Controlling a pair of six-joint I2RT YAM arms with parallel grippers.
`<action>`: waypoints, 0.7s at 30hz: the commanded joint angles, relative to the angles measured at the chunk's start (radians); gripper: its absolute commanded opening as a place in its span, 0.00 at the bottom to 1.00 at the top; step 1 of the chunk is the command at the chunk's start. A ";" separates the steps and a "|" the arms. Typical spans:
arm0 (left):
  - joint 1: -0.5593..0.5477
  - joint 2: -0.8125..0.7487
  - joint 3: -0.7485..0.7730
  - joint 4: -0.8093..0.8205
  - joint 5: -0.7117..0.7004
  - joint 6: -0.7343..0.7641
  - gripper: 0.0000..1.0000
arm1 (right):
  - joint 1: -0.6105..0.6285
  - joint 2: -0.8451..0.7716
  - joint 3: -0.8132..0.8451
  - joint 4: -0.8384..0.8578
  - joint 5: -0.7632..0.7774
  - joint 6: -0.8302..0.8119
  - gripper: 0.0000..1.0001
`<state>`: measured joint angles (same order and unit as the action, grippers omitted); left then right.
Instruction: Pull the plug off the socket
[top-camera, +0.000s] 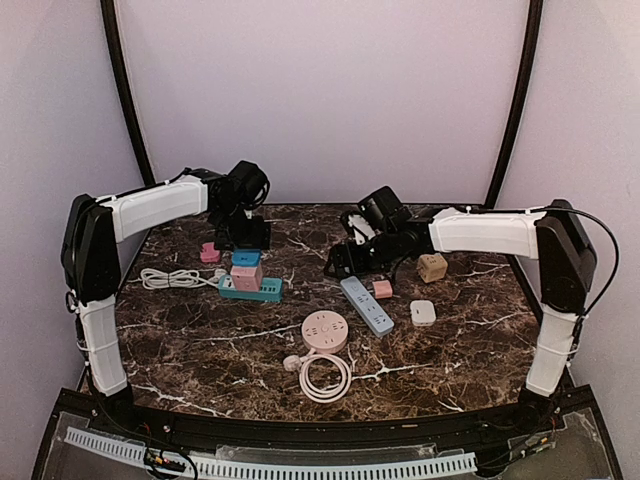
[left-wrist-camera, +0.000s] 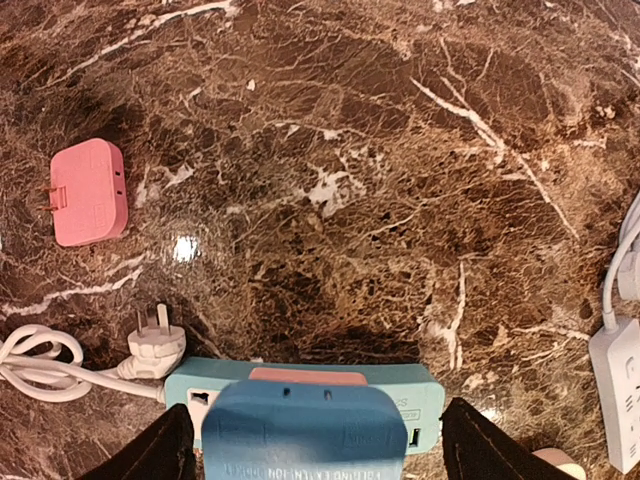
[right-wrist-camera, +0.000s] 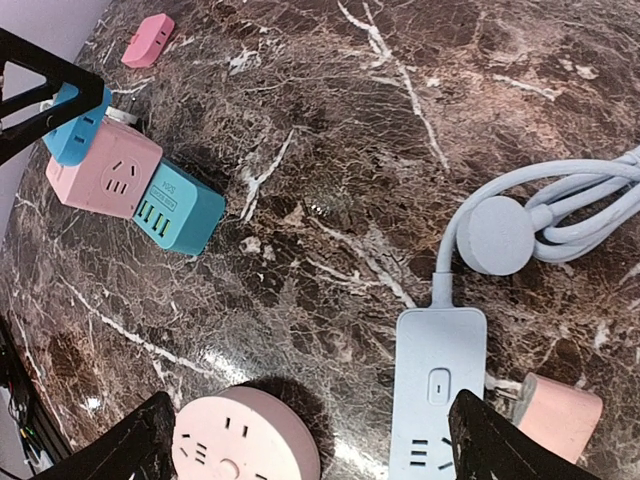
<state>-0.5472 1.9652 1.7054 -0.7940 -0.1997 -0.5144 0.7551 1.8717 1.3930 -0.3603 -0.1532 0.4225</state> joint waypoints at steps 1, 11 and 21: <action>-0.001 0.011 0.010 -0.084 -0.022 0.003 0.84 | 0.020 0.033 0.039 0.014 -0.017 -0.017 0.92; -0.004 0.017 -0.018 -0.061 0.009 -0.019 0.76 | 0.029 0.049 0.048 0.004 -0.019 -0.026 0.92; -0.071 0.024 0.011 -0.010 0.047 0.038 0.58 | 0.028 0.045 0.056 -0.004 -0.018 -0.030 0.91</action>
<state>-0.5659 1.9789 1.7023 -0.8272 -0.2028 -0.5152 0.7742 1.9095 1.4265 -0.3614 -0.1650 0.4011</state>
